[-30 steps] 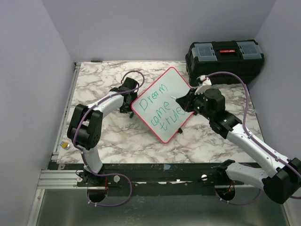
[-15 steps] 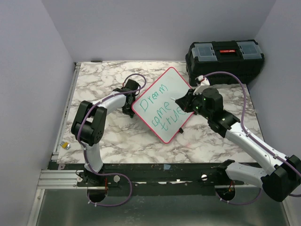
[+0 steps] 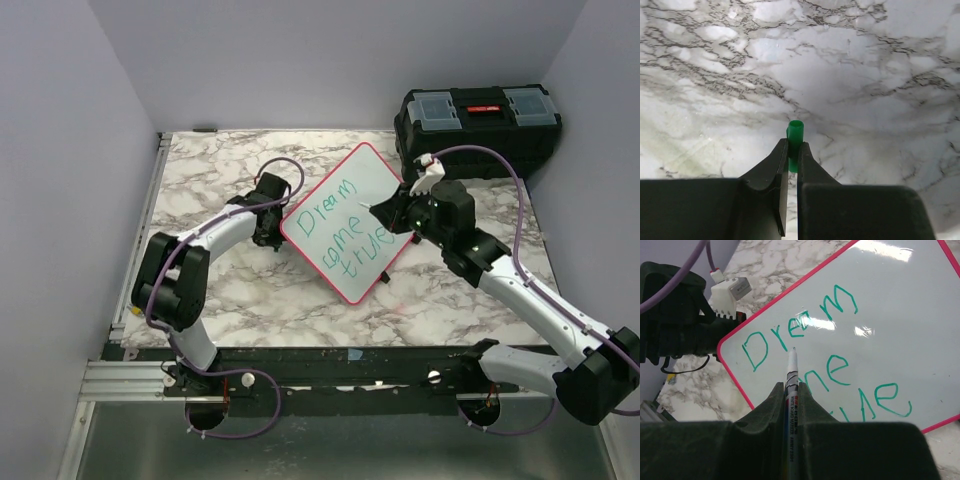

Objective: Write a sentence on the whiteboard
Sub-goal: Pick up the pen cap from the center of the board, then insert the whiteboard marker without the cap into the pen cap.

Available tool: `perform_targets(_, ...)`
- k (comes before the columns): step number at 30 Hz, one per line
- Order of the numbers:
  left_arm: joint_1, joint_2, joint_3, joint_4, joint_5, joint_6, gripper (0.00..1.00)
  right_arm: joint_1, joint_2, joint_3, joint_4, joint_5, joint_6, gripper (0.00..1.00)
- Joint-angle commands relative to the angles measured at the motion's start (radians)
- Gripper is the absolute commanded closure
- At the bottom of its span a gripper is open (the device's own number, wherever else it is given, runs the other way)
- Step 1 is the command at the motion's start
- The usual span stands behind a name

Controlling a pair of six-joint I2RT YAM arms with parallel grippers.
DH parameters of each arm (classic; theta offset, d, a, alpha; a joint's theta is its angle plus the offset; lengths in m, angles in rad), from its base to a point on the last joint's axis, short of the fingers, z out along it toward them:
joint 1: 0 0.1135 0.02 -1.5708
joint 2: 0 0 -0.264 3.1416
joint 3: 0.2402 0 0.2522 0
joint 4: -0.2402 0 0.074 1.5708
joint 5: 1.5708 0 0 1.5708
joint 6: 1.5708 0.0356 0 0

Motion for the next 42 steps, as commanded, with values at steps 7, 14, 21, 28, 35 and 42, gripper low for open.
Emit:
perform_targets(7,0.020,-0.262,-0.023,0.052,0.067,0.130,1.00,0.008,0.022,0.068,0.033,-0.165,-0.017,0.99)
perform_targets(14,0.042,-0.390,-0.039,0.058,-0.081,0.234,1.00,0.007,0.046,0.095,0.038,-0.206,-0.016,0.99)
perform_targets(21,0.055,-0.501,-0.082,0.220,0.105,0.319,1.00,0.007,0.084,0.125,0.051,-0.279,-0.033,0.99)
perform_targets(28,0.032,-0.696,-0.227,0.488,0.305,0.463,1.00,0.008,0.089,0.151,0.066,-0.395,-0.040,0.99)
perform_targets(35,-0.028,-0.664,-0.158,0.442,0.413,0.705,1.00,0.008,0.090,0.207,0.028,-0.485,-0.058,0.99)
perform_targets(42,-0.094,-0.643,-0.160,0.416,0.538,0.954,1.00,0.008,0.097,0.251,-0.040,-0.505,-0.076,0.99)
